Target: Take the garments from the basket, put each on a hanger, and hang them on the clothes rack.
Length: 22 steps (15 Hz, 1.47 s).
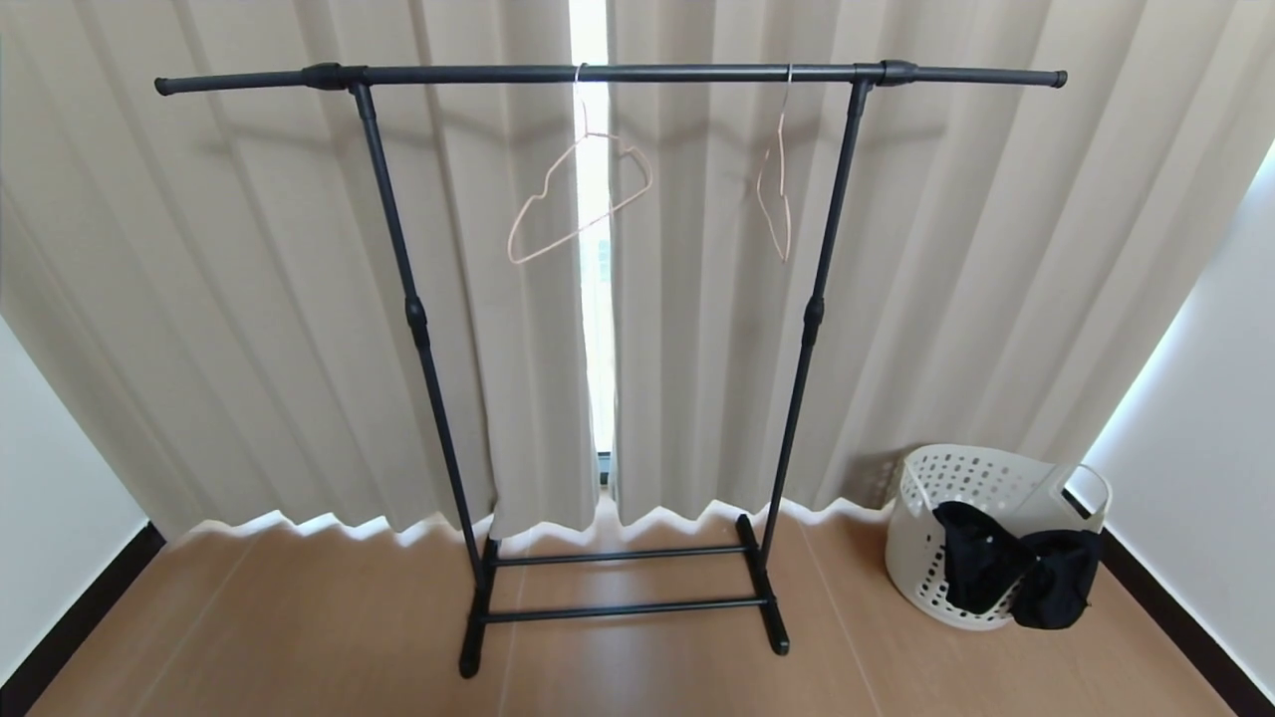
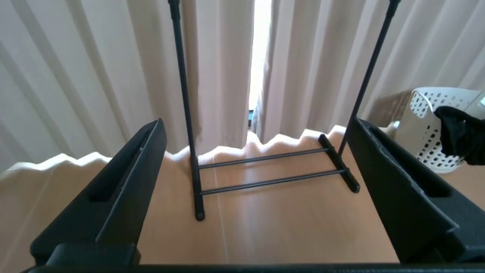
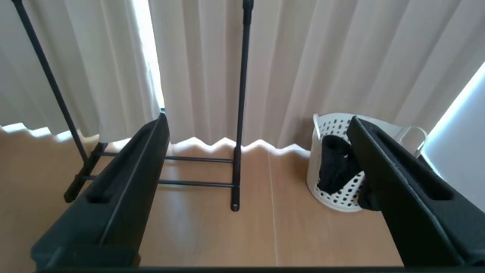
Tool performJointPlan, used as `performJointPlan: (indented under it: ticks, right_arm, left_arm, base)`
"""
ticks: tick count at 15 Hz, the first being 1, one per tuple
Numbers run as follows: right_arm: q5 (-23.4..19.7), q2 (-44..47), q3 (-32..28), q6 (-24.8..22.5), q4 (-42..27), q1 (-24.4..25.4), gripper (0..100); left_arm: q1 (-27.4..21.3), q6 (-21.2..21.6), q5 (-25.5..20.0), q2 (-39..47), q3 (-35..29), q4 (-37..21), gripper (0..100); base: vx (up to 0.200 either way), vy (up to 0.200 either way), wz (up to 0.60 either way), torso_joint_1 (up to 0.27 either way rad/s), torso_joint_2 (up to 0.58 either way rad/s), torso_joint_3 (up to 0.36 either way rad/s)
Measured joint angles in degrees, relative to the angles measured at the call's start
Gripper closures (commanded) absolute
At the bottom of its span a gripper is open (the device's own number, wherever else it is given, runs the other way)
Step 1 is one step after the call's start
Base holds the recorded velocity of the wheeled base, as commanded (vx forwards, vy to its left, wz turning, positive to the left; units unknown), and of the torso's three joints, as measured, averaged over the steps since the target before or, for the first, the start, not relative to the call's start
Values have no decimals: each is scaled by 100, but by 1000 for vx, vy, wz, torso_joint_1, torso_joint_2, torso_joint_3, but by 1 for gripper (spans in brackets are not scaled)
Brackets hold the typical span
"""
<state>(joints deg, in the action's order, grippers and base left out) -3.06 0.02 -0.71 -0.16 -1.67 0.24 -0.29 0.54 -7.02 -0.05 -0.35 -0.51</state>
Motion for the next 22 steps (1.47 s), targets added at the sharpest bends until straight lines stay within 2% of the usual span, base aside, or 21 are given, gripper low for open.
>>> performJointPlan:
  ticks: [12,14,20,22]
  right_arm:
    - [5,0,0,-9,0,0,0]
    - [6,0,0,-6,1,0,0]
    - [9,0,0,0,0,0,0]
    - [9,0,-2,0,6,-2,0]
  left_arm:
    - [2,0,0,0,0,-4,0]
    - [-1,0,-1,0,0,-4,0]
    - [0,4,-1,0,0,-6,0]
    - [-9,6,-1,0,0,-11,0]
  base:
    - [0,0,0,-116,464,344]
    - [0,0,0,-17,156,137]
    - [0,0,-500,2,22,20]
    - [0,-200,0,0,2,7]
